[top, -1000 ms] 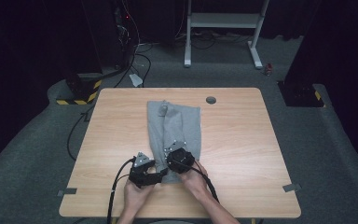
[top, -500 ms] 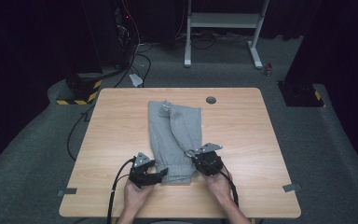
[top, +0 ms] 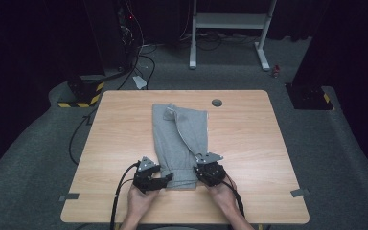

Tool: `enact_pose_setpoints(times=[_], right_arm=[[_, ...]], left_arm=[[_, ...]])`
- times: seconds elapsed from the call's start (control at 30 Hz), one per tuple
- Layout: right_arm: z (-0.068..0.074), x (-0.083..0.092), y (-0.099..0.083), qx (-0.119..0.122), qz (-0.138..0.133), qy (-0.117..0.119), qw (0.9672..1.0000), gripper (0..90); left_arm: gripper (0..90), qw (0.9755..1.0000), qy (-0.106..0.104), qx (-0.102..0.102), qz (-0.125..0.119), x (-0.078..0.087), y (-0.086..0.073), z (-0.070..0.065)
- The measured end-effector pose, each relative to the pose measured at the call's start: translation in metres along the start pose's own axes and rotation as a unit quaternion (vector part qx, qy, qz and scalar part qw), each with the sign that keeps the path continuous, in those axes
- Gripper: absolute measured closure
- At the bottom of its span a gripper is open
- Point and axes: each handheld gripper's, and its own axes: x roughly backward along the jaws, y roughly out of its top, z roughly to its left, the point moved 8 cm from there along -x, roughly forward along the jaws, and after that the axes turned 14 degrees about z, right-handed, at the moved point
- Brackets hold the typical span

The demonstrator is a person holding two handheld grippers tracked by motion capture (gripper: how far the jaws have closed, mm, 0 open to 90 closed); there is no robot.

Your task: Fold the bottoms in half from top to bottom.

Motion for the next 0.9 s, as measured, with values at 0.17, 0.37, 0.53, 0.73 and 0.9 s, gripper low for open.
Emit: enact_pose_setpoints(times=[0.17, 0.37, 0.53, 0.73, 0.9], right_arm=[[0.003, 0.006, -0.014, 0.002, -0.006, 0.000, 1.0000, 74.1], [0.006, 0.019, -0.023, 0.006, -0.007, 0.005, 0.9999, 62.3], [0.005, 0.028, 0.002, 0.031, -0.026, -0.034, 0.9986, 59.6], [-0.005, 0.011, 0.043, 0.026, -0.020, -0.052, 0.9981, 60.9], [-0.011, -0.004, 0.055, 0.018, 0.003, -0.057, 0.9982, 64.4]], left_arm=[[31.6, 0.9999, 0.004, -0.012, 0.002, 0.002, -0.006, -0.012], [32.1, 0.9995, -0.027, -0.013, 0.004, 0.010, -0.009, -0.020], [33.9, 0.9999, -0.003, -0.007, -0.009, 0.018, 0.013, -0.003], [36.6, 0.9992, 0.039, -0.005, -0.004, 0.008, 0.039, 0.021], [36.9, 0.9980, 0.061, 0.006, 0.013, -0.008, 0.041, 0.038]])
